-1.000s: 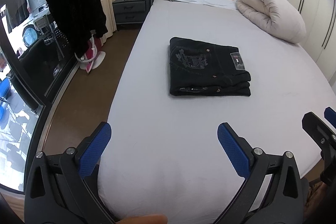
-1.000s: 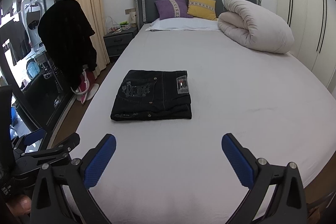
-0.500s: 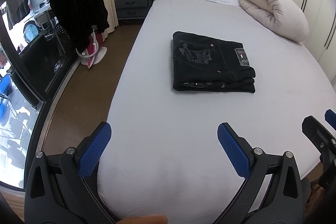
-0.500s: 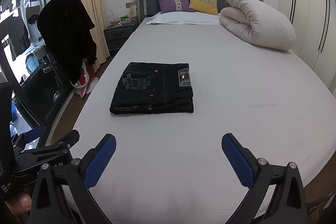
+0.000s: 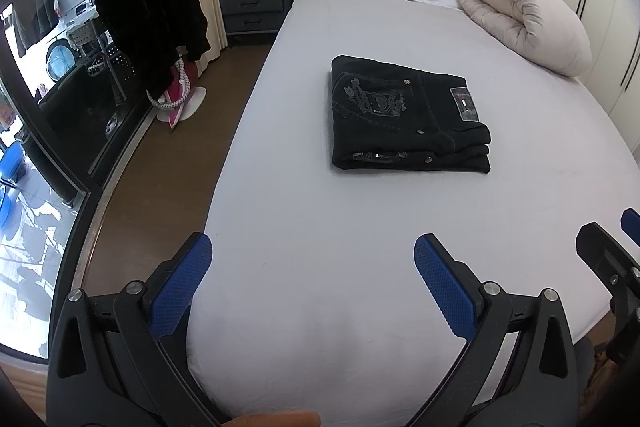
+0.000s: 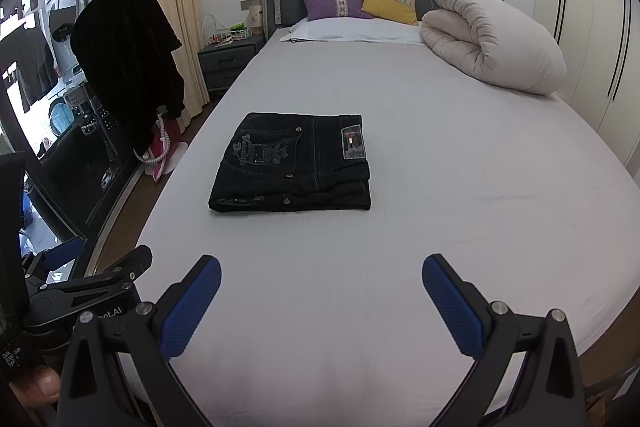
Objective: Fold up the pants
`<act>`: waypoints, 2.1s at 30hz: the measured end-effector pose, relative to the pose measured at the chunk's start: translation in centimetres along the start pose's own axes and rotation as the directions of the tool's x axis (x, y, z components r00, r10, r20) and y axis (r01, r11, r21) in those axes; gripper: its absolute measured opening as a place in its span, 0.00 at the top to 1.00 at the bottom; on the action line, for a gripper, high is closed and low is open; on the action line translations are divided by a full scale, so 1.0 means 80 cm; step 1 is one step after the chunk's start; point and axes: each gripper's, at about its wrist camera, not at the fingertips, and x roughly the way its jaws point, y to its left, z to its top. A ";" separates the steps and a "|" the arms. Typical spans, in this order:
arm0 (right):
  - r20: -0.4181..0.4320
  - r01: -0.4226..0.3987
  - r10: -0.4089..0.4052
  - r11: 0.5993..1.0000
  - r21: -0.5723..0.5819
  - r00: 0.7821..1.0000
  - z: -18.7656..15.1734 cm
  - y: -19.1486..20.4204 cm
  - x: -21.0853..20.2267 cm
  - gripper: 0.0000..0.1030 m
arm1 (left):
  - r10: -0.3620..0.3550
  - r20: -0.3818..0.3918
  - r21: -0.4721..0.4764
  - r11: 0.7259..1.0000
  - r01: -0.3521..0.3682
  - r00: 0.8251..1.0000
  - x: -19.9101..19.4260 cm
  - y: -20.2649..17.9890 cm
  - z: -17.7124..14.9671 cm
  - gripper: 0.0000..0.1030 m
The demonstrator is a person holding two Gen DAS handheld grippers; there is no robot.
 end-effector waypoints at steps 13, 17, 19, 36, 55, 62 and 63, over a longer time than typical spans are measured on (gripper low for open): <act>-0.001 0.000 0.000 1.000 0.000 1.000 0.001 -0.001 0.001 0.00 | 0.004 -0.001 0.001 1.000 -0.004 1.000 -0.001 -0.003 -0.005 0.00; -0.001 0.000 0.000 1.000 0.000 1.000 0.000 -0.001 0.001 0.00 | 0.004 0.000 0.003 1.000 -0.004 1.000 -0.001 -0.003 -0.007 0.00; -0.001 -0.001 0.001 1.000 0.001 1.000 0.000 -0.001 0.001 0.00 | 0.004 -0.001 0.003 1.000 -0.004 1.000 -0.001 -0.003 -0.007 0.00; -0.005 -0.001 0.001 1.000 0.004 1.000 -0.006 -0.001 0.003 0.00 | 0.006 -0.002 0.005 1.000 -0.006 1.000 -0.001 -0.004 -0.008 0.00; -0.006 -0.003 0.003 1.000 0.004 1.000 -0.007 -0.003 0.005 0.00 | 0.007 -0.003 0.008 1.000 -0.007 1.000 -0.001 -0.004 -0.009 0.00; -0.006 -0.003 0.003 1.000 0.005 1.000 -0.005 -0.005 0.005 0.00 | 0.006 -0.003 0.008 1.000 -0.006 1.000 -0.001 -0.004 -0.008 0.00; -0.007 -0.003 0.003 1.000 0.004 1.000 -0.005 -0.005 0.005 0.00 | 0.006 -0.003 0.008 1.000 -0.006 1.000 -0.001 -0.004 -0.009 0.00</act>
